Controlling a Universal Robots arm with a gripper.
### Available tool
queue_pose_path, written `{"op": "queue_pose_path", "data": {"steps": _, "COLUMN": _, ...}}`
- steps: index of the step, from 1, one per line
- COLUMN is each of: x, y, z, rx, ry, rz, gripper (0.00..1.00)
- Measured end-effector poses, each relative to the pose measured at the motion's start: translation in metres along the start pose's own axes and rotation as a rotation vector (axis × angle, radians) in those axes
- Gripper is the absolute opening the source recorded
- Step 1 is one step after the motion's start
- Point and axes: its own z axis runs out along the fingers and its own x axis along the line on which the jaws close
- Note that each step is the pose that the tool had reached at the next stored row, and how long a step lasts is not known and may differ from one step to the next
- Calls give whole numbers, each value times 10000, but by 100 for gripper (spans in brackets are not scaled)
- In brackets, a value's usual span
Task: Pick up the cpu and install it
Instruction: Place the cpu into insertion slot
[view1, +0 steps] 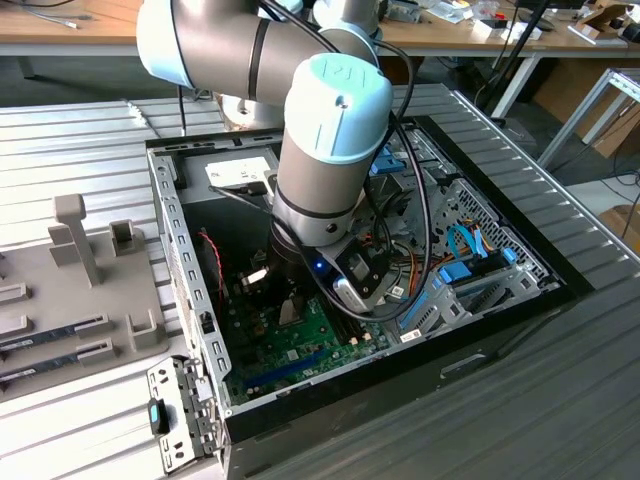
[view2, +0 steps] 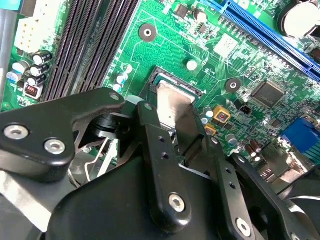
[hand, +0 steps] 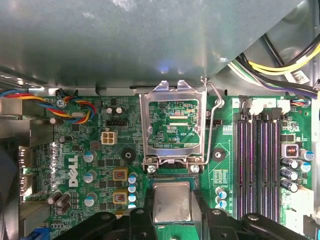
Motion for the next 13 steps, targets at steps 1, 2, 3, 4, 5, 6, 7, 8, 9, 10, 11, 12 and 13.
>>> {"op": "queue_pose_path", "data": {"steps": 1, "x": 0, "y": 0, "z": 1, "rx": 1, "ry": 1, "rz": 0, "gripper": 43}}
{"op": "queue_pose_path", "data": {"steps": 2, "x": 0, "y": 0, "z": 2, "rx": 1, "ry": 1, "rz": 0, "gripper": 43}}
{"op": "queue_pose_path", "data": {"steps": 3, "x": 0, "y": 0, "z": 4, "rx": -2, "ry": -2, "rz": 0, "gripper": 43}}
{"op": "queue_pose_path", "data": {"steps": 4, "x": 0, "y": 0, "z": 4, "rx": -2, "ry": -1, "rz": 0, "gripper": 43}}
{"op": "queue_pose_path", "data": {"steps": 5, "x": 0, "y": 1, "z": 9, "rx": -8, "ry": -4, "rz": 1, "gripper": 43}}
{"op": "queue_pose_path", "data": {"steps": 6, "x": 0, "y": 1, "z": 8, "rx": -5, "ry": -3, "rz": 0, "gripper": 43}}
{"op": "queue_pose_path", "data": {"steps": 7, "x": 0, "y": 0, "z": 8, "rx": -3, "ry": -2, "rz": 0, "gripper": 43}}
{"op": "queue_pose_path", "data": {"steps": 8, "x": 0, "y": 0, "z": 8, "rx": -2, "ry": -2, "rz": 0, "gripper": 43}}
{"op": "queue_pose_path", "data": {"steps": 9, "x": 0, "y": 0, "z": 8, "rx": -2, "ry": -1, "rz": 1, "gripper": 43}}
{"op": "queue_pose_path", "data": {"steps": 10, "x": 0, "y": 0, "z": 8, "rx": -2, "ry": -1, "rz": 0, "gripper": 43}}
{"op": "queue_pose_path", "data": {"steps": 11, "x": 0, "y": 0, "z": 7, "rx": 0, "ry": 1, "rz": 0, "gripper": 41}}
{"op": "queue_pose_path", "data": {"steps": 12, "x": 1, "y": 0, "z": 7, "rx": 2, "ry": 2, "rz": 0, "gripper": 41}}
{"op": "queue_pose_path", "data": {"steps": 13, "x": 1, "y": 0, "z": 7, "rx": 1, "ry": 1, "rz": 1, "gripper": 37}}
